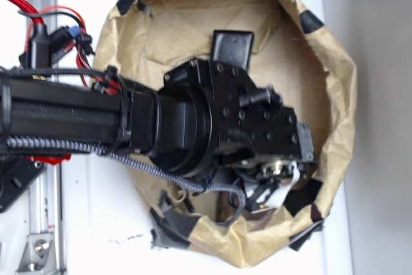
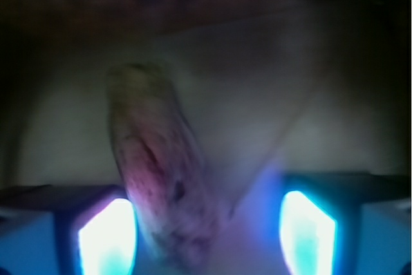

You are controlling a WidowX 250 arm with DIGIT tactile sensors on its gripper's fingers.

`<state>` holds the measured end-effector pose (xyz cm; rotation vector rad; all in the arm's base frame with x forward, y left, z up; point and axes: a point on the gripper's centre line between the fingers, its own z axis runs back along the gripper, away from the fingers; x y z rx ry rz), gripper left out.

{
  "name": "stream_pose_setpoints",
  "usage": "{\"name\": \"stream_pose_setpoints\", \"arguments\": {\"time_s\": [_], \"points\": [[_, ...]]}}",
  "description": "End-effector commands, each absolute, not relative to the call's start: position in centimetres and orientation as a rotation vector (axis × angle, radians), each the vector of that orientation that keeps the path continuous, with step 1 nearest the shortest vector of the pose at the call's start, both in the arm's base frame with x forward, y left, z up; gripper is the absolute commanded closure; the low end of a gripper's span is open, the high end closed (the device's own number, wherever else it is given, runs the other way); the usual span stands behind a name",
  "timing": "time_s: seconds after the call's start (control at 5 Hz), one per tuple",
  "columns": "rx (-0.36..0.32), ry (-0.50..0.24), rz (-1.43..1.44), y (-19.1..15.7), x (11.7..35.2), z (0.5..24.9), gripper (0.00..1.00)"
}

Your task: Grab the wood chip.

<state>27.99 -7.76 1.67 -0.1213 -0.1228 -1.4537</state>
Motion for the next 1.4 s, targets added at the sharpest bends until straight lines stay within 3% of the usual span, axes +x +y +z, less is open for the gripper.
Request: {"name": "stream_pose_setpoints", "arguments": {"time_s": [0.0, 0.2, 0.4, 0.6, 0.8, 1.0, 1.2], "points": [[-0.065, -0.177, -1.367, -8.6, 26.0, 1.5, 1.0], [-0.021, -0.148, -1.144, -6.6, 26.5, 2.8, 1.0], [-0.039, -0.158, -0.892, -4.7, 26.8, 4.9, 1.0], [-0.081, -0.161, -0.636, -3.8, 26.6, 8.9, 1.0], [-0.061, -0.166, -0.523, -4.3, 27.0, 12.2, 1.0], [-0.112, -0.18, -0.469, -4.9, 28.1, 14.0, 1.0], [-0.118, -0.177, -0.427, -5.1, 28.4, 14.5, 1.0]]}}
